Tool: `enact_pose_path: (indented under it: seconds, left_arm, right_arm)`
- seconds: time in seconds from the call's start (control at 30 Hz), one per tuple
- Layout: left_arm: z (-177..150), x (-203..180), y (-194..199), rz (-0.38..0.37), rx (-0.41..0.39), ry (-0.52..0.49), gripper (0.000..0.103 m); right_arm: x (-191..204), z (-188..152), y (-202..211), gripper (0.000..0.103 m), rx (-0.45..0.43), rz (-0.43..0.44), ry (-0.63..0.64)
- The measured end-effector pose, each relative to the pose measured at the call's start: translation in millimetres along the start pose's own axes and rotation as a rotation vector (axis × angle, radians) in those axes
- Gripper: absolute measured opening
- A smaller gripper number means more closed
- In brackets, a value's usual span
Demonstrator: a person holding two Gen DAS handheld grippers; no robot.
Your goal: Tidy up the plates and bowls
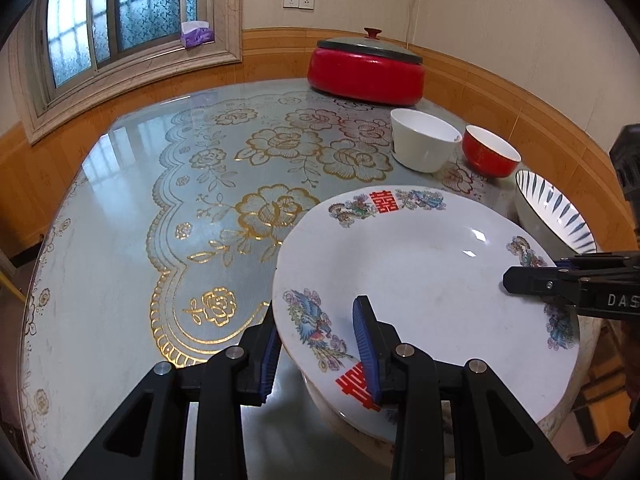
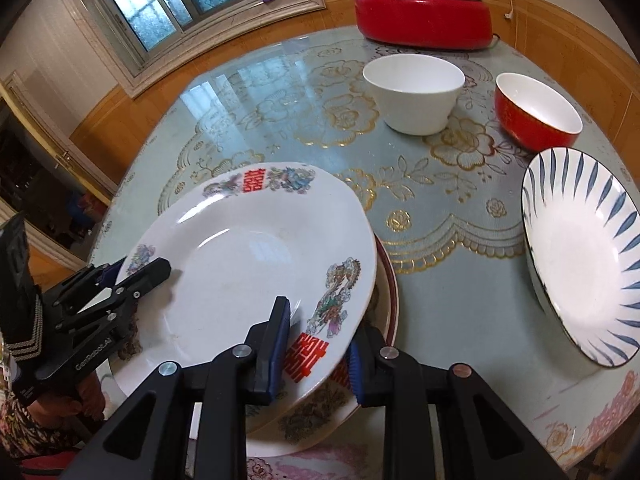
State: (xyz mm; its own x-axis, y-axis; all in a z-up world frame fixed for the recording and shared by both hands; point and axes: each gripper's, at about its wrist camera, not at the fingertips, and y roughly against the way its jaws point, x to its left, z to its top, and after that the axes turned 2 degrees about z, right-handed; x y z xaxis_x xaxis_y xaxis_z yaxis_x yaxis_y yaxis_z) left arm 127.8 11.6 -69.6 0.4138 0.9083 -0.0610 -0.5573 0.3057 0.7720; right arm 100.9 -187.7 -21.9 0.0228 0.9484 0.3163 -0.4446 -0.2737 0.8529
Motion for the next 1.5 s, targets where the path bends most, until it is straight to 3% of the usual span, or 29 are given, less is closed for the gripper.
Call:
enact_pose_path:
  seconds: [0.3, 0.63, 1.07, 1.23, 1.43, 1.5]
  left_arm:
    - [-14, -8, 0, 0.049, 0.028, -0.058, 0.04]
    - [-19, -13, 4, 0.039, 0.029, -0.078, 0.04]
    - [-23, -12, 12, 0.009, 0.039, -0.052, 0.046]
    - [-22, -10, 17, 0.017, 0.023, -0.042, 0.061]
    - [-22, -5, 13, 0.019, 0.044, -0.028, 0.062]
    - [-22, -5, 11, 0.013, 0.052, -0.027, 0.062]
  right_arm:
    - [3, -9, 2, 0.029, 0.003, -0.063, 0.015]
    - [0, -9, 9, 0.03, 0.0, -0.137, 0.005]
    - [-7, -20, 20, 0.03, -0.004, -0.095, -0.06]
    - [-14, -24, 27, 0.03, -0.02, -0.084, -0.102]
    - [-28, -30, 27, 0.031, -0.011, -0.075, -0.165]
    - [-32, -32, 24, 0.031, -0.002, -0.036, -0.193]
